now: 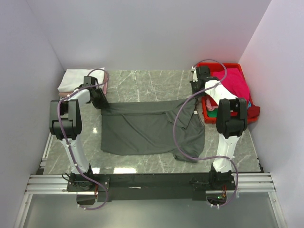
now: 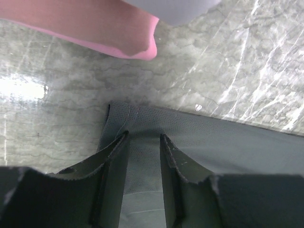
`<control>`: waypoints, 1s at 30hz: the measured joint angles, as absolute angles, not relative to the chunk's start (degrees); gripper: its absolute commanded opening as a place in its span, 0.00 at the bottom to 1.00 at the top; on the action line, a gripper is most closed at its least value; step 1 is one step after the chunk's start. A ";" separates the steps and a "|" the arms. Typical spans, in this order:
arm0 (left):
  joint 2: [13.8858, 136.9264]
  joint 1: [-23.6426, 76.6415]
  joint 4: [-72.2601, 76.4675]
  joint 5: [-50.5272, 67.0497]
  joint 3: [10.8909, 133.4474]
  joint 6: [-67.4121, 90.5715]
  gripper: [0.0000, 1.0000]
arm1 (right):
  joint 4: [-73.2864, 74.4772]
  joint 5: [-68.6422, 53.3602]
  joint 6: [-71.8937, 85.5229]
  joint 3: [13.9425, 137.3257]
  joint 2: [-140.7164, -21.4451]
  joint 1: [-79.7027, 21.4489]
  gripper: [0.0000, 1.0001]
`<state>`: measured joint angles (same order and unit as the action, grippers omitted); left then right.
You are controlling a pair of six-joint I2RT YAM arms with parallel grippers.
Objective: Fold and stack the t-shirts
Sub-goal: Fold the tshirt
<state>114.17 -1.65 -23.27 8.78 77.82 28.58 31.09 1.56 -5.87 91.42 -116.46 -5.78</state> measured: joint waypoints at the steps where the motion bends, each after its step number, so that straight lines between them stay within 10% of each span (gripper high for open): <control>1: 114.17 -1.69 -23.29 8.73 77.82 28.58 0.38 | 30.87 1.61 -5.87 91.42 -116.38 -5.78 0.00; 7: 114.17 -1.74 -23.31 8.56 77.82 28.62 0.38 | 30.33 2.11 -5.89 89.80 -116.27 -5.78 0.06; 20: 113.78 -2.04 -23.24 8.86 77.82 28.64 0.50 | 31.18 0.34 -7.38 90.24 -115.42 -5.74 0.54; 30: 101.21 -2.57 -21.93 11.99 72.44 28.58 0.65 | 36.56 -15.86 -15.51 92.55 -107.37 -6.17 0.58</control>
